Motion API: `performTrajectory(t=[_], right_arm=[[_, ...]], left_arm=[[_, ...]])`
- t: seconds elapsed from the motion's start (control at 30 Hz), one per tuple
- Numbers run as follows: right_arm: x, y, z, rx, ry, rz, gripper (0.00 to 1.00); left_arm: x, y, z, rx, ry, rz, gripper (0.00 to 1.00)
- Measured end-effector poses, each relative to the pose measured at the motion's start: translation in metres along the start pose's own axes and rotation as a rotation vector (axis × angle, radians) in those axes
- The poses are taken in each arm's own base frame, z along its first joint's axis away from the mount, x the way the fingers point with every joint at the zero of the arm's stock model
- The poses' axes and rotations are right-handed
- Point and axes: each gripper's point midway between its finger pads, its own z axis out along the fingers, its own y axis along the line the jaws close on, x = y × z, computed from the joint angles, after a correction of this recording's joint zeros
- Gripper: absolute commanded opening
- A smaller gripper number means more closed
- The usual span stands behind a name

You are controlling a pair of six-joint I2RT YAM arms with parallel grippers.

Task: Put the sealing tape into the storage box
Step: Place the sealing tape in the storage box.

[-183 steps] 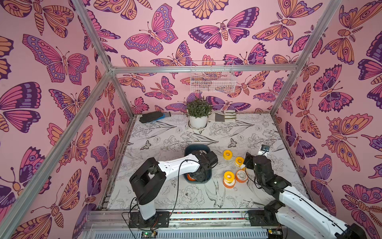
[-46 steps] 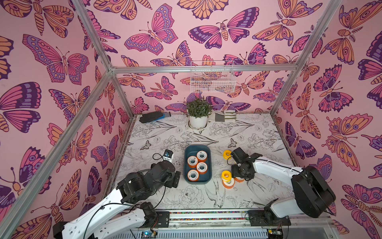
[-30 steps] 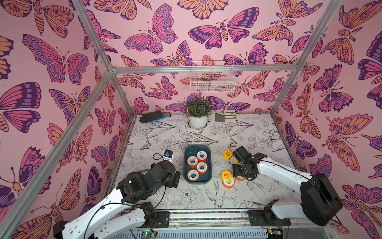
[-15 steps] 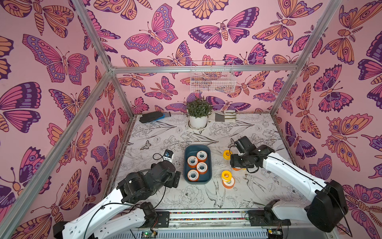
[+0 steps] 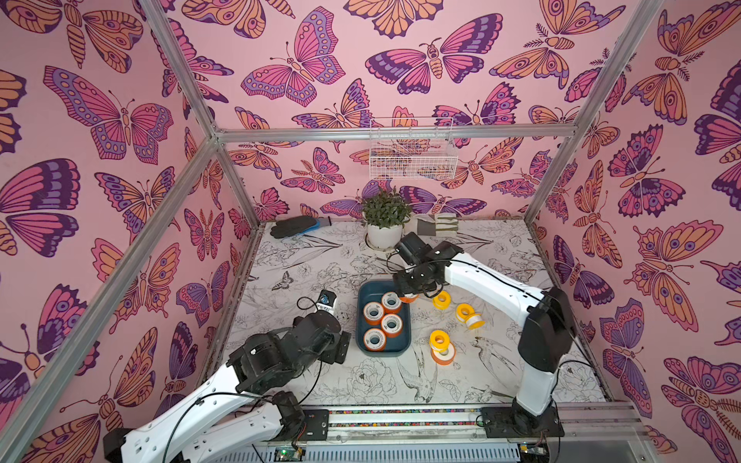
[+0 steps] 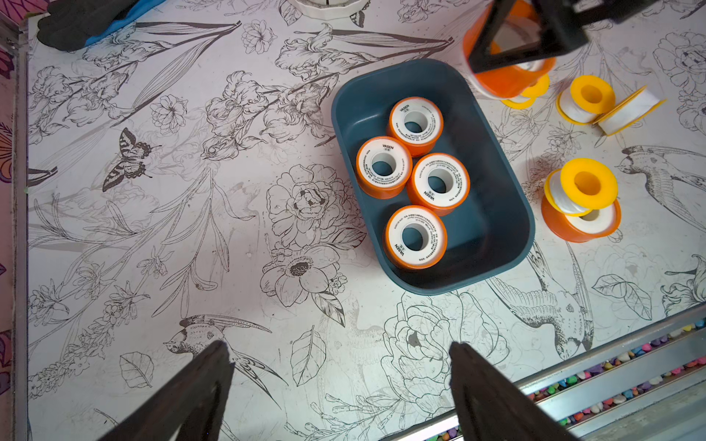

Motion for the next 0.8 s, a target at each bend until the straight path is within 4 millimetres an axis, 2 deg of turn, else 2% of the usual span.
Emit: performTrajectory(t=[0.13, 0.3, 0.6, 0.8], right_arm=[[-0.013, 0.018, 0.023, -0.002, 0.031, -0.032, 0.63], [-0.023, 0.022, 0.045, 0.02, 0.066, -0.047, 0.62], [-0.009, 0.016, 0.064, 0.064, 0.145, -0.071, 0.64], [-0.006, 0.018, 0.076, 0.079, 0.164, -0.081, 0.64]], left_arm=[[0.0, -0.001, 0.002, -0.004, 0.007, 0.003, 0.93], [0.001, -0.001, 0.003, -0.006, 0.011, 0.005, 0.93], [0.001, -0.001, 0.002, -0.005, 0.01, 0.005, 0.93], [0.001, -0.001, 0.002, -0.005, 0.01, 0.005, 0.93]])
